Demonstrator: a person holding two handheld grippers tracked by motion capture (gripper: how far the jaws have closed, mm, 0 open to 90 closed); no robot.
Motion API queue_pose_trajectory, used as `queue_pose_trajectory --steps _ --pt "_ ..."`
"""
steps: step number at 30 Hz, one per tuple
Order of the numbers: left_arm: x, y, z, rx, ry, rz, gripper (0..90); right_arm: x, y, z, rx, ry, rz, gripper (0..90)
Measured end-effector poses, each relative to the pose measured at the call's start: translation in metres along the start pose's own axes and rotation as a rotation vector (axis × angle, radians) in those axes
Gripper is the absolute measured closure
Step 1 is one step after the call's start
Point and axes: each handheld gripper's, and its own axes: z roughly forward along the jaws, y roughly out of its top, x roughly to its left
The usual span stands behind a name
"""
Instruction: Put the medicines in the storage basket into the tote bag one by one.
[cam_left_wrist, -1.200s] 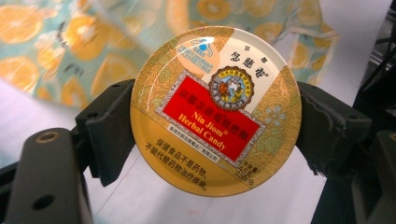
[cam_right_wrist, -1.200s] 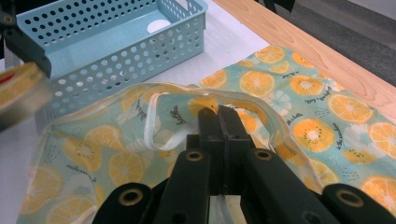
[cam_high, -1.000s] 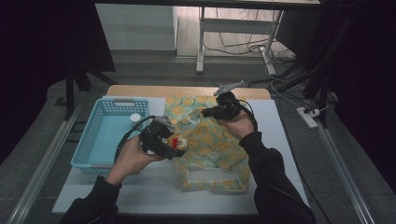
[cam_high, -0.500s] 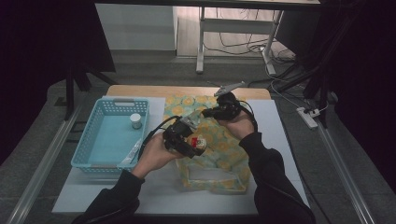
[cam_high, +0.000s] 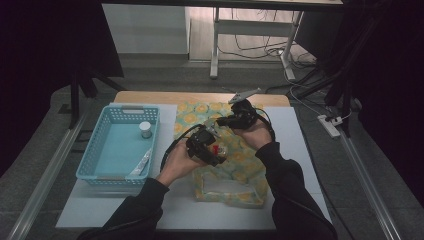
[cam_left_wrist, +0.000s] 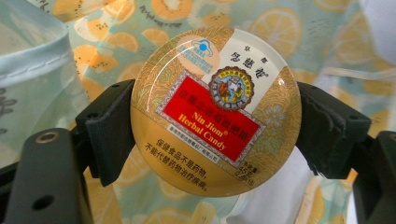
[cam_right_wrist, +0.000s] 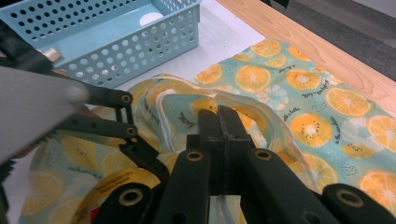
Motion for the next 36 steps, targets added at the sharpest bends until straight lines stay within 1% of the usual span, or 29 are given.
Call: queue_pose_trajectory --steps 6,9,11,16,22,24,31,34,36 --pt "0.006 -0.001 0.012 0.0 0.017 -0.004 20.6 -0.001 -0.002 0.002 0.005 -0.005 0.001 89.9" --pt "0.008 -0.002 0.016 -0.001 0.018 -0.004 20.5 -0.003 -0.003 0.003 0.006 -0.009 0.004 89.9" --pt "0.01 -0.002 0.019 0.004 0.027 0.0 20.5 -0.004 -0.004 0.004 0.008 -0.011 0.008 89.9" --pt "0.014 -0.004 0.028 0.015 0.044 -0.003 20.5 -0.005 -0.005 0.006 0.013 -0.014 0.014 89.9" --pt "0.018 -0.006 0.037 0.016 0.048 -0.013 20.5 -0.007 -0.007 0.009 0.023 -0.017 0.021 89.9" --pt "0.019 -0.007 0.039 0.013 0.048 -0.019 20.5 -0.007 -0.008 0.01 0.029 -0.02 0.024 89.9" --pt "0.021 -0.008 0.044 0.015 0.058 -0.01 20.3 -0.008 -0.009 0.012 0.03 -0.021 0.023 89.9" --pt "0.02 -0.007 0.046 0.012 0.072 -0.013 20.1 -0.008 -0.01 0.012 0.03 -0.023 0.025 89.9" --pt "0.019 -0.007 0.046 0.012 0.075 -0.008 19.6 -0.009 -0.01 0.012 0.029 -0.023 0.027 89.9"
